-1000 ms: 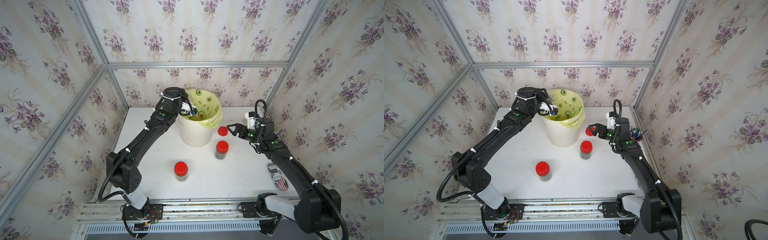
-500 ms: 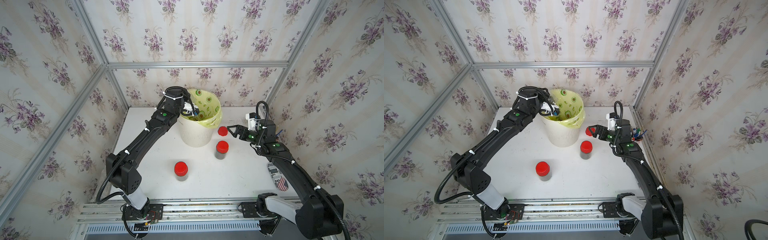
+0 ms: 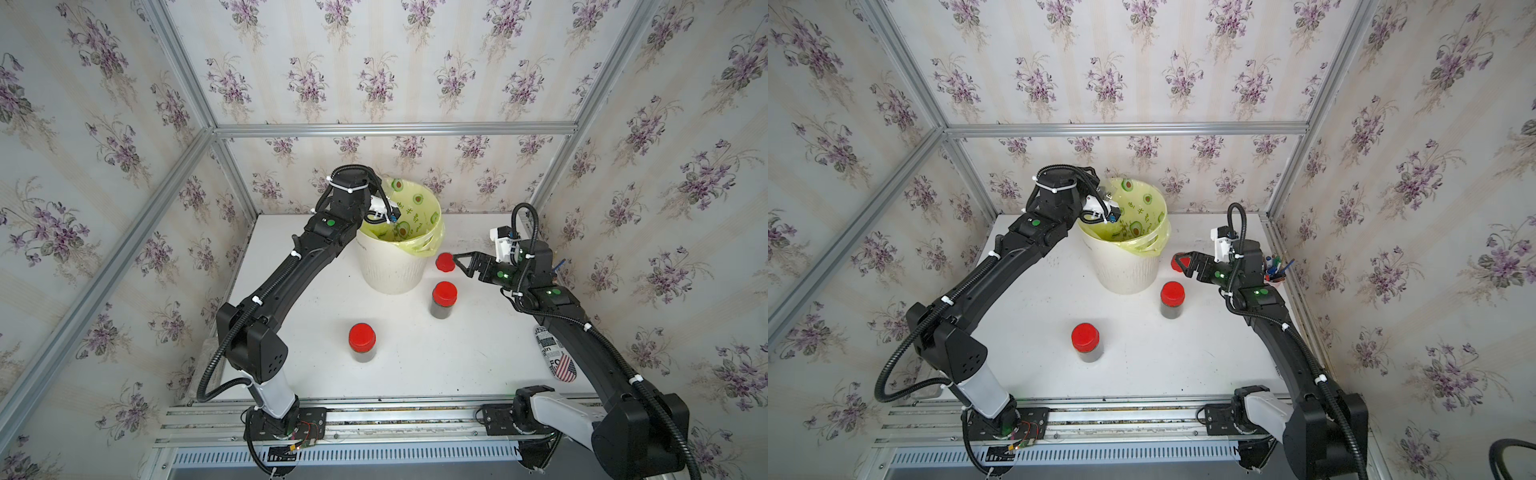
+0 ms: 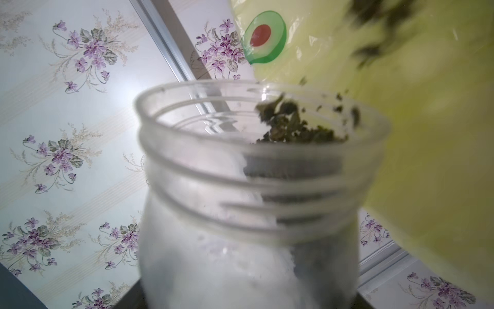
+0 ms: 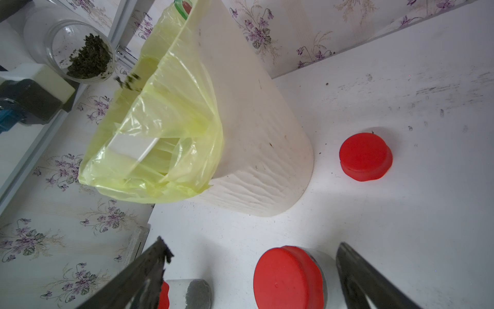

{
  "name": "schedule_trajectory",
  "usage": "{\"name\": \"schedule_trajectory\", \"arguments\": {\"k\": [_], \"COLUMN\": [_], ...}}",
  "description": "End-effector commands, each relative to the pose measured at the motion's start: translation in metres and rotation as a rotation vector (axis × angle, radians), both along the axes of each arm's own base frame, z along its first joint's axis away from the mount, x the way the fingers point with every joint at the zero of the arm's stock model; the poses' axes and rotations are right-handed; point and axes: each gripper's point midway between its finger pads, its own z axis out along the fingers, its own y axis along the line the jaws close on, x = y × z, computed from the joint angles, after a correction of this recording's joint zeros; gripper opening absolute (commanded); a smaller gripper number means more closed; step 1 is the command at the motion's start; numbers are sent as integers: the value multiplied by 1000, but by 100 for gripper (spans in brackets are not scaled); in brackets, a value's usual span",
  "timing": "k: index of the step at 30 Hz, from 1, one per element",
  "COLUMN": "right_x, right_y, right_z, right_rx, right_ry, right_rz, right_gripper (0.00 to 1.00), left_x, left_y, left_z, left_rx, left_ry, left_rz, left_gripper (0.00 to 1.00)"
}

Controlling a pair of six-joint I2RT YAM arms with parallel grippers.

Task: Empty moldy tea leaves from jars
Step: Pour the moldy tea leaves from the jar into the trash bin.

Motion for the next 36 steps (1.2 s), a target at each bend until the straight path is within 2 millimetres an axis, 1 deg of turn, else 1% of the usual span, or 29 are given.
{"name": "schedule_trajectory", "arguments": {"k": [1, 5, 7, 8, 12, 13, 15, 18, 19, 20, 23, 24, 26, 30, 31, 32, 36], "right_x": [-2, -3, -3, -2, -2, -2, -3, -3, -3, -4, -4, -4, -4, -3, -3, -3, -3], "right_y": [2, 4, 4, 5, 6, 6, 8, 7, 7, 7, 6, 7, 7, 8, 8, 8, 9], "right_z": [5, 4, 4, 3, 4, 4, 7, 8, 8, 8, 7, 8, 9, 10, 10, 10, 11], "right_rx": [8, 16, 17, 17, 25, 26, 35, 33, 32, 32, 32, 34, 36, 39, 41, 43, 47], "right_ry": [-19, -13, -13, -11, -11, -10, -12, -15, -15, -15, -15, -14, -17, -19, -18, -18, -19], "right_rz": [16, 22, 28, 31, 38, 38, 45, 39, 36, 37, 38, 39, 43, 43, 45, 44, 46], "right_gripper": [97, 97, 96, 96, 96, 96, 96, 96, 96, 96, 96, 96, 96, 96, 96, 96, 96], "left_x": [1, 0, 0, -1, -1, -1, 0, -1, -1, -1, -1, -1, -1, -2, -2, -4, -6], "left_y": [-1, -4, -5, -5, -3, -4, -5, -9, -9, -9, -10, -9, -10, -15, -16, -16, -15], "left_z": [2, 19, 23, 21, -2, -4, 4, 26, 28, 26, 7, 4, 7, 27, 28, 26, 5], "left_rx": [244, 237, 237, 238, 257, 257, 253, 237, 236, 238, 253, 256, 256, 245, 247, 248, 262], "left_ry": [-28, -48, -54, -50, -1, 2, -8, -53, -56, -51, -9, -2, -6, -49, -51, -47, -7], "left_rz": [-46, -56, -58, -58, -58, -59, -60, -68, -69, -69, -73, -72, -71, -87, -91, -96, -95], "left_gripper": [51, 51, 51, 51, 51, 52, 52, 52, 52, 52, 53, 53, 53, 53, 53, 53, 53]}}
